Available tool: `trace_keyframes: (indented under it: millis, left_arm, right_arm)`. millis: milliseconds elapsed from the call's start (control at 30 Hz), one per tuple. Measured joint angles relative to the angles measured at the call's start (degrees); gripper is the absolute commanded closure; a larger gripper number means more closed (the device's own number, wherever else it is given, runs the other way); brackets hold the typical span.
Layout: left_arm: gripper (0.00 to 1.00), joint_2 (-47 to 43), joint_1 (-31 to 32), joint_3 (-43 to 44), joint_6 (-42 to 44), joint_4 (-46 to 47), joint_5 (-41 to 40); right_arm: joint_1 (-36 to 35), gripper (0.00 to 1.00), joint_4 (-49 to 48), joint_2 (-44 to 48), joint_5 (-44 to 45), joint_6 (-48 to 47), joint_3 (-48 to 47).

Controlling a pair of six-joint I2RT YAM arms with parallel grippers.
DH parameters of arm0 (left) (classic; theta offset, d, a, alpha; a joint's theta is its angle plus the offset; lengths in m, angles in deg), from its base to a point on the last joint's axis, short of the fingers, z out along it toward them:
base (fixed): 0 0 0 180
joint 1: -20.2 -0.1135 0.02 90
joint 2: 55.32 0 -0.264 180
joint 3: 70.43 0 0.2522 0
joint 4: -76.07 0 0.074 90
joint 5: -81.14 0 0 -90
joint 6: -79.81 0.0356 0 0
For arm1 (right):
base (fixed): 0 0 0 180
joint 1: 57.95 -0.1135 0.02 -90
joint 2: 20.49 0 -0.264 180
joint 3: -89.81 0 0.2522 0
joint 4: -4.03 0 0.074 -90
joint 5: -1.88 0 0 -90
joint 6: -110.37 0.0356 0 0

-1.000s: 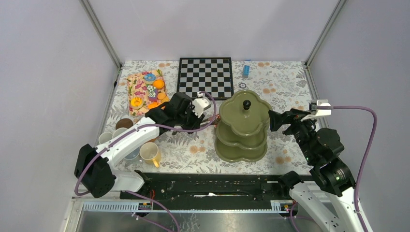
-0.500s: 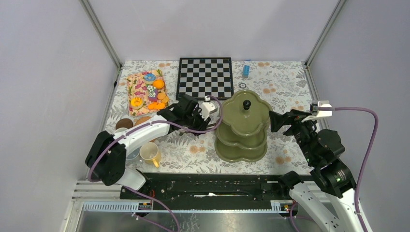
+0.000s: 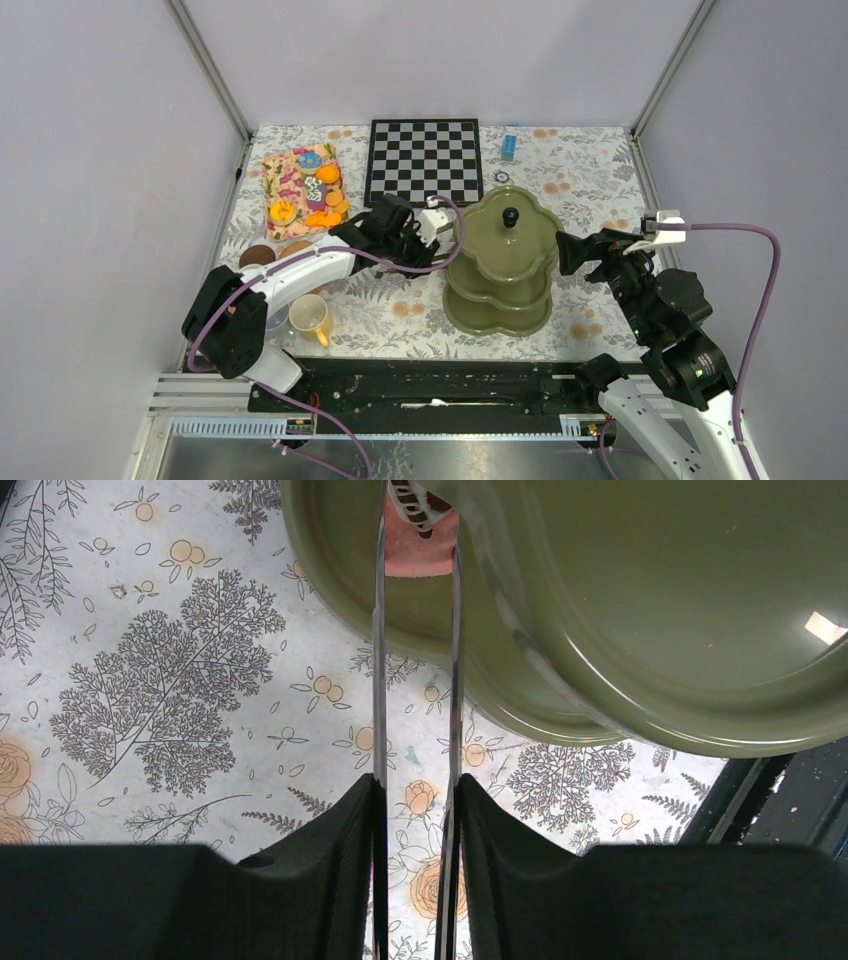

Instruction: Serve the afternoon tea

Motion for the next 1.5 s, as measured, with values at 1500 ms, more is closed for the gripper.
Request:
trace_keyframes:
  millis: [1500]
  left_arm:
    - [0.51, -21.0, -7.5, -5.3, -4.7, -5.5, -18.8]
  right_arm:
    - [0.0, 0.02, -0.1, 0.0, -0.4, 0.0, 0.6]
